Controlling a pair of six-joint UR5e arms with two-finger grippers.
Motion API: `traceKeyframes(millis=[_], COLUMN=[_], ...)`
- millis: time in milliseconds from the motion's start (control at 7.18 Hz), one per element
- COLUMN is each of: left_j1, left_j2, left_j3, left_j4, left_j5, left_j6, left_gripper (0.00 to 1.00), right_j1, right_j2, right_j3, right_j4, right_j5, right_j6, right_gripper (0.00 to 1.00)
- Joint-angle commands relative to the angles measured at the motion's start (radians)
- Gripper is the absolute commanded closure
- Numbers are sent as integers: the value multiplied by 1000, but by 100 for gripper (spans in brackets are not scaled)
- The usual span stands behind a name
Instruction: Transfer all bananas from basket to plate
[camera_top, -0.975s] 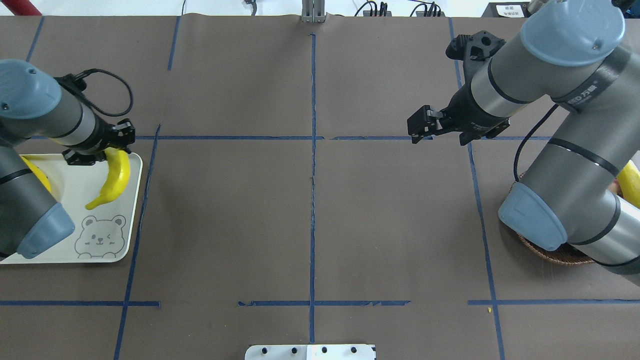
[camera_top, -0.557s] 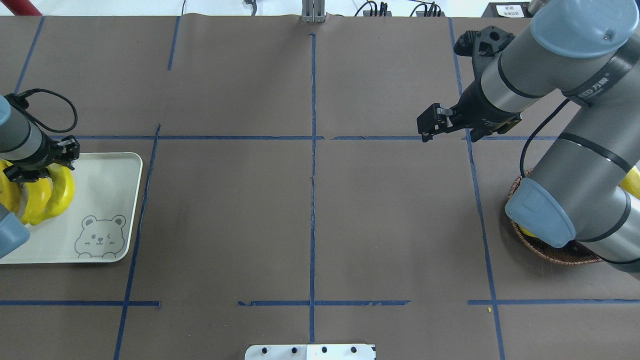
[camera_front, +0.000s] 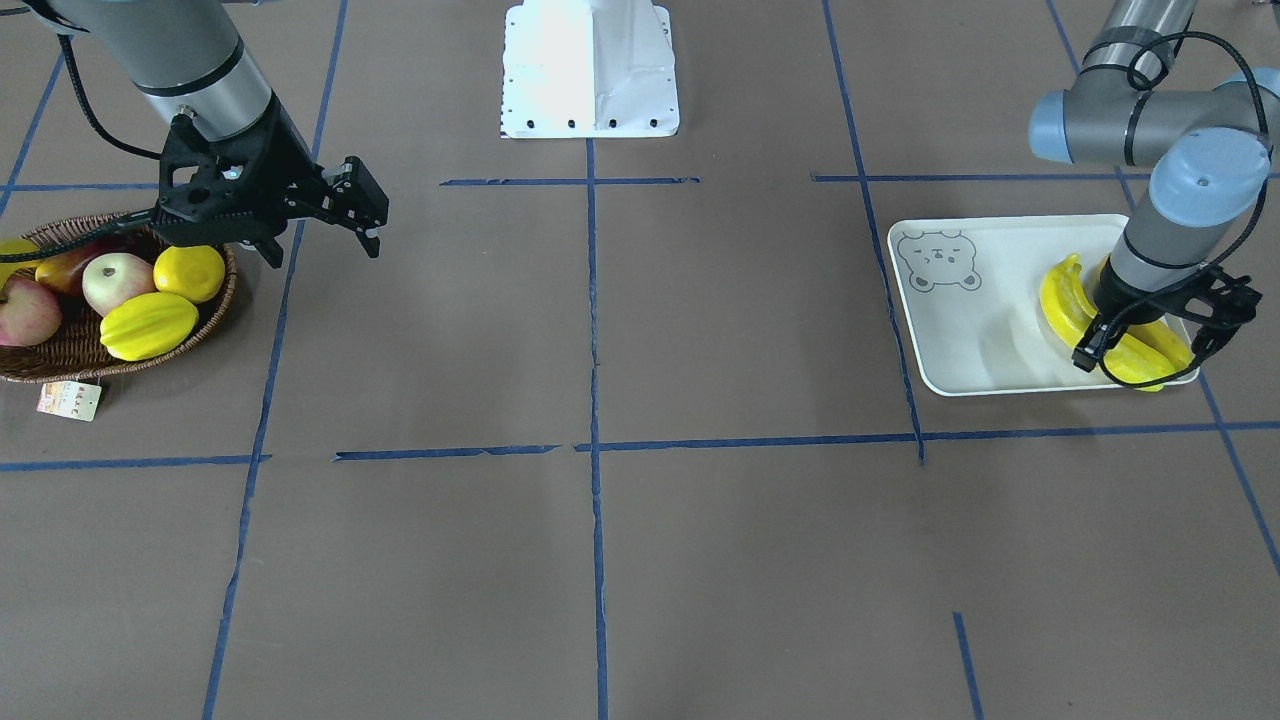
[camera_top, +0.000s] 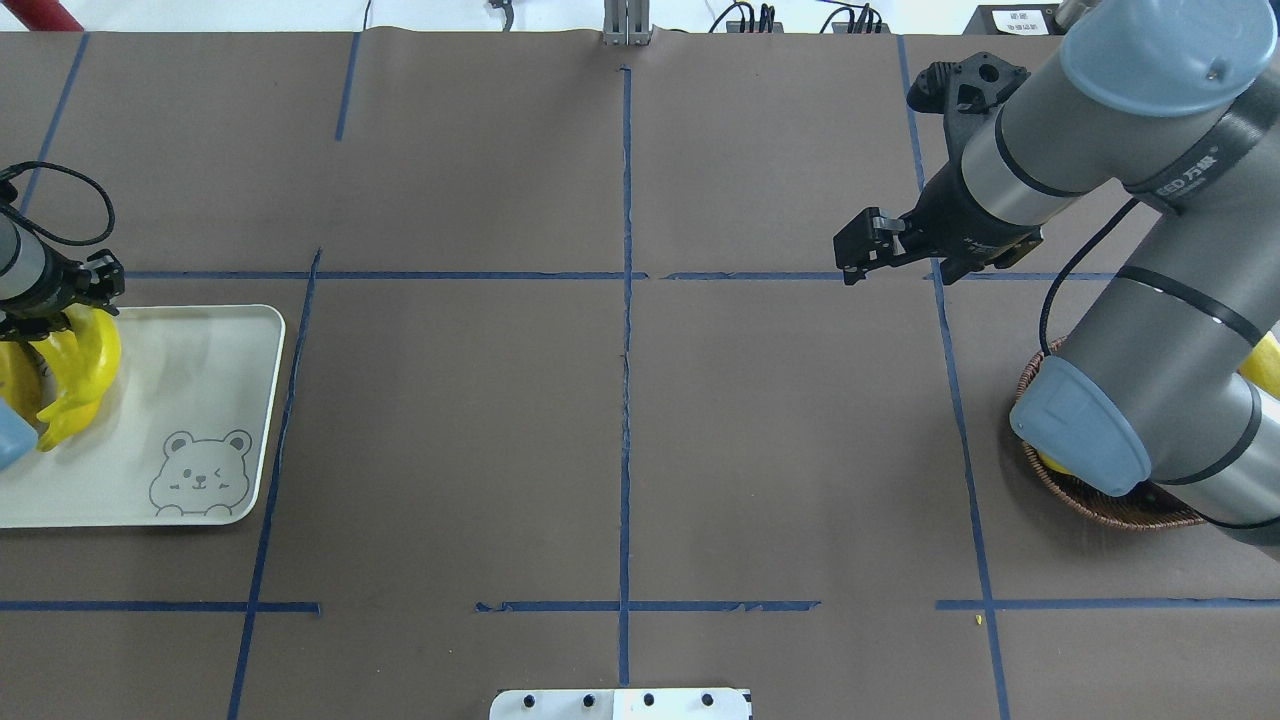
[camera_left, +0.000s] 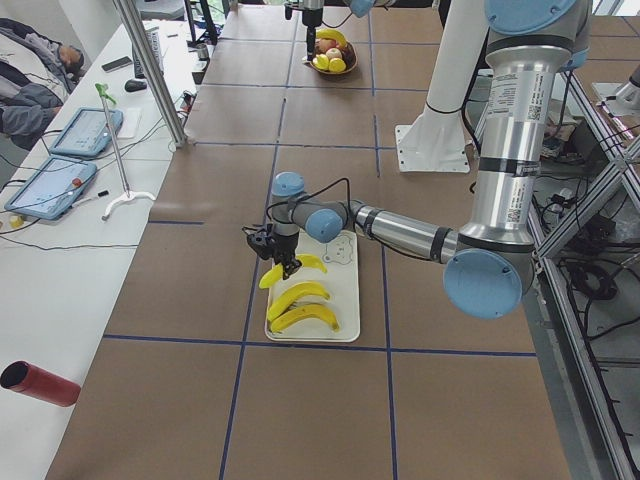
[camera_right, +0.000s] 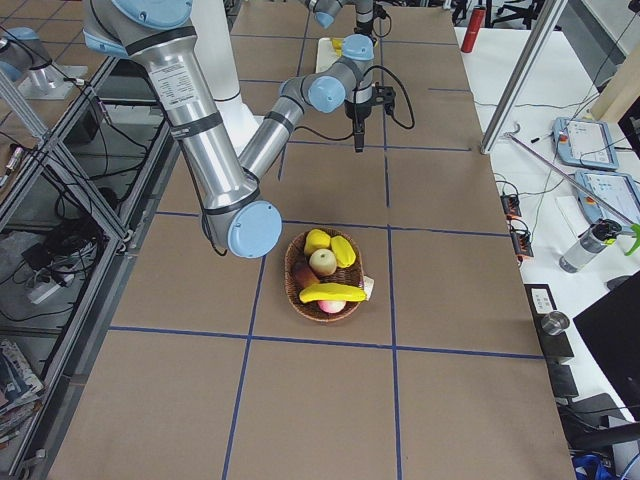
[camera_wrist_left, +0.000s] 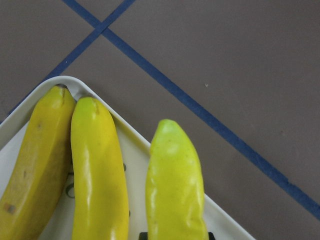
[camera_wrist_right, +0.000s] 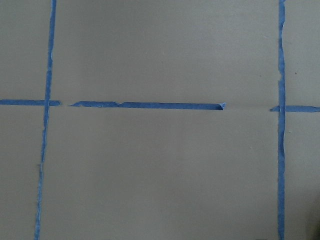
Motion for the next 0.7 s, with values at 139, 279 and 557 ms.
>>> traceKeyframes(millis=[139,279,557], left_j1=[-89,-137,-202], left_j2=[22,29,26], left_j3=[-8,-14,-57], left_j4=[-9,-3,0], left_j5=[-48,-129,-287], left_j6=[272,358,480], left_gripper=[0,0,0], right_j1=[14,29,98], right_j2=[-20,-52,-122], right_j3=[7,36,99], right_j4=[-5,-17,-127], right_j5=[1,5,6], right_j6=[-2,-40,-240], right_gripper=[0,0,0])
